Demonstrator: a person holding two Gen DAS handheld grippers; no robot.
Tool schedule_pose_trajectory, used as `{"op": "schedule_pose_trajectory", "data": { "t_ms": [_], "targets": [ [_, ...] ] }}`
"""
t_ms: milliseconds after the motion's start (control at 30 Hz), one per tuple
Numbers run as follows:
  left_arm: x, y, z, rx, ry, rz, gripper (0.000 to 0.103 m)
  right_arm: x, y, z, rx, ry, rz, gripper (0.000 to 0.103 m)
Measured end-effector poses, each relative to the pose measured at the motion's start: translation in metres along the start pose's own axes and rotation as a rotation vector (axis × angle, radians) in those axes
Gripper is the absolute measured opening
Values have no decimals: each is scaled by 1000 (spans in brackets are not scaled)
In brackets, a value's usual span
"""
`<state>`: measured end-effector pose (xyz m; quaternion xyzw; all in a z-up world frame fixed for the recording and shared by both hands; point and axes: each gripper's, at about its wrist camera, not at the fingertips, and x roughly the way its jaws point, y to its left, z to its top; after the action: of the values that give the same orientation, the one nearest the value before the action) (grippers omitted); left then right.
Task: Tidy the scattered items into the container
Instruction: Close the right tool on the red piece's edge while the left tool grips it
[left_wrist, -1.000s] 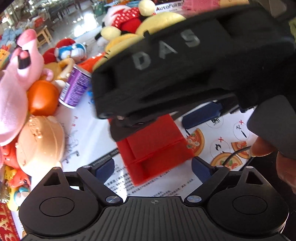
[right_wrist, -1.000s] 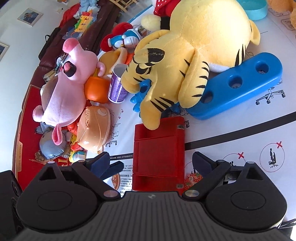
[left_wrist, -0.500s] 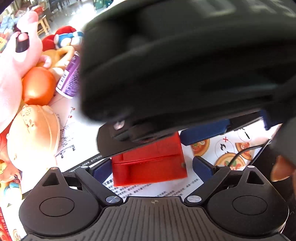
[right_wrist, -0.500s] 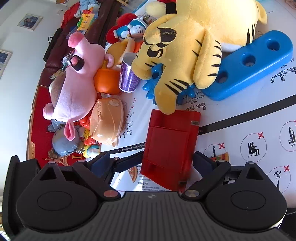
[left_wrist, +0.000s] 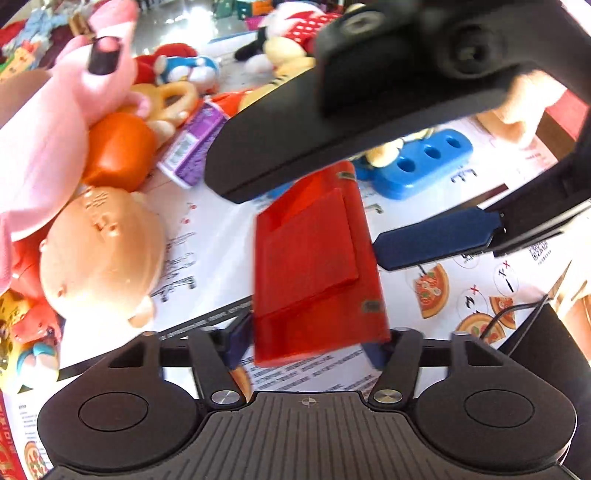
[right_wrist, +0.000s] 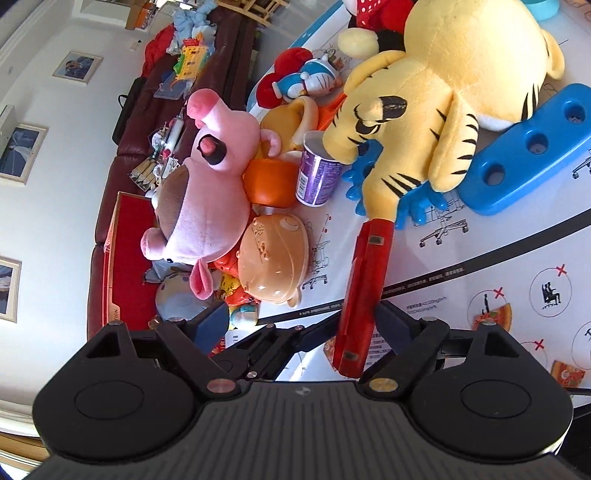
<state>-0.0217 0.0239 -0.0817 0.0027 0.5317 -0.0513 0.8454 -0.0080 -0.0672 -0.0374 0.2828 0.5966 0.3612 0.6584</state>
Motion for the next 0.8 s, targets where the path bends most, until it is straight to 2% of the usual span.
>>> {"op": "schedule_pose_trajectory", "data": {
  "t_ms": [67,100,167,433,533,800],
  "targets": [
    [-3,8,-1,-28,1,-10,57,4,2,0,21,24,31,83],
    [-5,12,-1,-42,0,-20,56,6,4,-1,22,28,30,83],
    [-7,18,-2,-63,-4,-29,52,10,8,-2,1,31,-9,83],
    [-10,28,-10,-72,0,-11,52,20,10,-6,-23,28,-139,83],
    [-8,21,-10,-64,0,-5,52,21,11,-3,-24,39,-190,83],
    [-9,22,-14,-49,-7,-22,52,33,27,1,-80,39,-263,83]
  ]
}}
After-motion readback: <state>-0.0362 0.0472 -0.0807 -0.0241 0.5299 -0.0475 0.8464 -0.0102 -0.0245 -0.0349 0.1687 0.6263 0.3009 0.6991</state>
